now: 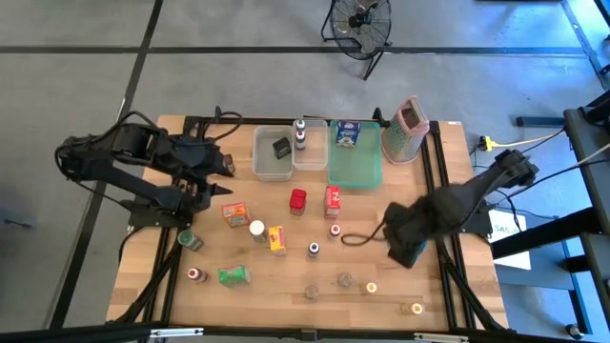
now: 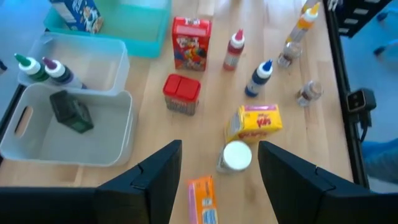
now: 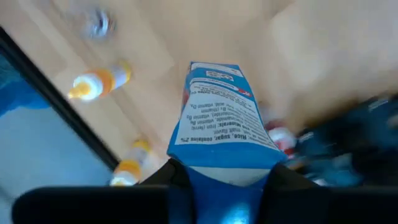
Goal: Pick & Place Kitchen Items
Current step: Put the light blue cereal box into the green bin
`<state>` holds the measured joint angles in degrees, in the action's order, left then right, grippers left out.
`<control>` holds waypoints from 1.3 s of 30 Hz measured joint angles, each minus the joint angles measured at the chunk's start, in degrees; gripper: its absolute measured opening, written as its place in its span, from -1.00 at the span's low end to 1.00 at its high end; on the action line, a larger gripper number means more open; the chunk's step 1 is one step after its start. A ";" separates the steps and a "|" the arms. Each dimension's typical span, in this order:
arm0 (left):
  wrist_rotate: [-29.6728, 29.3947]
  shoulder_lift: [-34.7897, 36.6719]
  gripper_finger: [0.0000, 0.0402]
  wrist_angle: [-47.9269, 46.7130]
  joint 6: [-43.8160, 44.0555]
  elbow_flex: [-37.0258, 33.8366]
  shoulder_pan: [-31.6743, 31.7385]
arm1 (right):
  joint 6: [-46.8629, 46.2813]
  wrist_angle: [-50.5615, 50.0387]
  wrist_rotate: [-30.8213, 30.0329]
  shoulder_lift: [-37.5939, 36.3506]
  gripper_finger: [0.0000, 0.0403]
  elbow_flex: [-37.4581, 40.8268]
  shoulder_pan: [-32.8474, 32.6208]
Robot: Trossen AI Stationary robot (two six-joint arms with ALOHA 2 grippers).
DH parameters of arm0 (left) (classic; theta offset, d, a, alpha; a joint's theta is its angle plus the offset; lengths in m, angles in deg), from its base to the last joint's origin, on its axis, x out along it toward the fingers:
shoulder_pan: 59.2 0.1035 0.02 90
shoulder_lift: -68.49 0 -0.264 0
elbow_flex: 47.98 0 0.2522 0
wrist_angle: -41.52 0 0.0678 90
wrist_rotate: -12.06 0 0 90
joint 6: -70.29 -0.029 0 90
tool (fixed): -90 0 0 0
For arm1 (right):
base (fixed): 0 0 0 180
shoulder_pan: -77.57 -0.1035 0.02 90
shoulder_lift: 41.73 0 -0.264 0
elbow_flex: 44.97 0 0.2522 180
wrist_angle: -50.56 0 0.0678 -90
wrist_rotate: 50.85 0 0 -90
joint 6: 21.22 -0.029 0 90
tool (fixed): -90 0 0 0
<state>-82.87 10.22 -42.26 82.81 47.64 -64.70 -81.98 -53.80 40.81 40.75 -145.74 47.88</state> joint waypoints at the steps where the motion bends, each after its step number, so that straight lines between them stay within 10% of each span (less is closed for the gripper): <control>1: 0.03 0.32 0.03 1.05 -0.23 -0.78 0.05 | 3.90 0.35 -2.41 -0.16 -0.63 -2.29 1.37; 8: 0.57 0.52 0.03 8.82 1.87 -1.74 0.06 | 37.37 0.66 -13.99 -1.03 -0.63 -12.00 17.26; 18: 1.65 0.49 0.03 22.82 3.38 -1.74 0.06 | 72.05 2.12 -12.10 1.87 -0.63 -12.78 42.34; 39: -3.58 -9.30 0.03 29.51 6.94 -1.72 -2.34 | 95.42 5.17 -12.01 18.27 -0.63 -12.76 63.52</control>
<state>-86.45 0.92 -12.75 89.75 45.92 -67.04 13.44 -48.63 28.80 59.02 -158.50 111.40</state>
